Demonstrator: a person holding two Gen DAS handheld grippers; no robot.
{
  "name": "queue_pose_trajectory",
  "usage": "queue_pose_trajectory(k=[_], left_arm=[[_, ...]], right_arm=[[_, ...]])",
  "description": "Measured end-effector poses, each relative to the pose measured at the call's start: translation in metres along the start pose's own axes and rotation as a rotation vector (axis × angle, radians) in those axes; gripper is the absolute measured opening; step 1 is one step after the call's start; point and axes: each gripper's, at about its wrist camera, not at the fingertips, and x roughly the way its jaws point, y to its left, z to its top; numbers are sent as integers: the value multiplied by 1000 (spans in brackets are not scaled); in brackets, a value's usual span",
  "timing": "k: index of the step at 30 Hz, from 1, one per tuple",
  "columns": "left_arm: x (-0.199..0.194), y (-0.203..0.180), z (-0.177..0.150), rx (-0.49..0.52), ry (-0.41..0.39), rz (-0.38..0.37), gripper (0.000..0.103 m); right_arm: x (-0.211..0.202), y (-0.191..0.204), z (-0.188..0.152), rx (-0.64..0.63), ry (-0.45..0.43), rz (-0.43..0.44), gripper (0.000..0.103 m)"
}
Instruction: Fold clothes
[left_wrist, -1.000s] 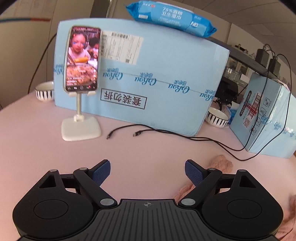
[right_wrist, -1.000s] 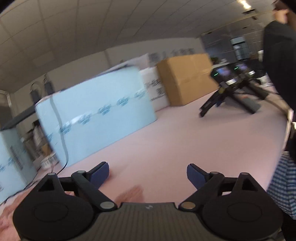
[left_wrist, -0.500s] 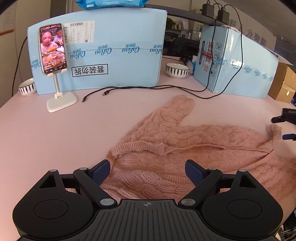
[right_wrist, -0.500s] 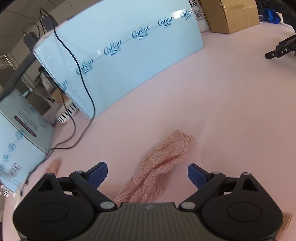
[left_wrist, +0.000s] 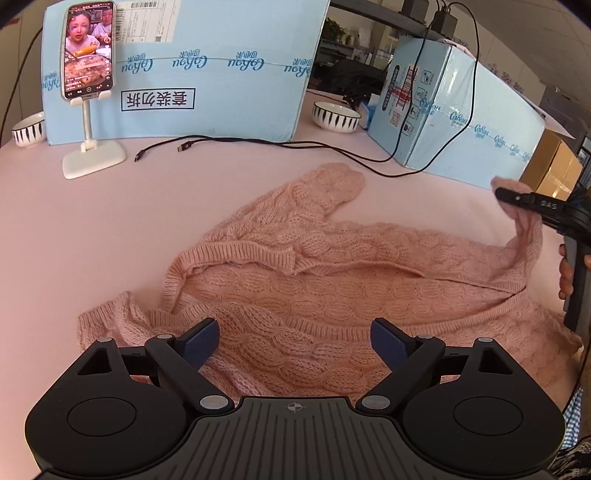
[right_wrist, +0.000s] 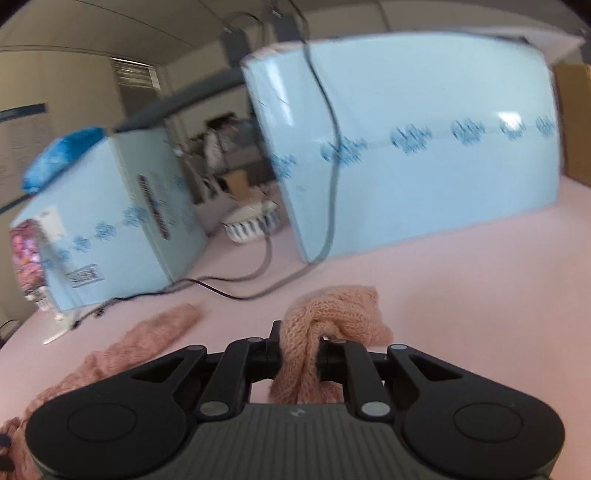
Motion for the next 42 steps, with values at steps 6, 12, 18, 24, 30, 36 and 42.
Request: queue_pose_trajectory(k=[6, 12, 18, 24, 30, 36, 42], left_arm=[[16, -3, -2, 1, 23, -8, 91], [18, -6, -4, 7, 25, 3, 91], [-15, 9, -3, -35, -33, 27, 91], [-19, 23, -6, -89, -21, 47, 91], [-17, 15, 0, -31, -14, 75, 91], [-16, 26, 2, -110, -18, 60, 91], [-27, 43, -4, -186, -53, 83, 91]], right_arm=[[-2, -84, -21, 285, 177, -349, 40], [-38, -100, -32, 342, 39, -477, 87], [-72, -94, -10, 313, -8, -530, 93], [-73, -108, -12, 467, 186, -409, 92], [-67, -114, -31, 555, 279, -414, 92], [-23, -116, -36, 491, 285, -316, 20], [-3, -116, -16, 471, 177, -318, 16]])
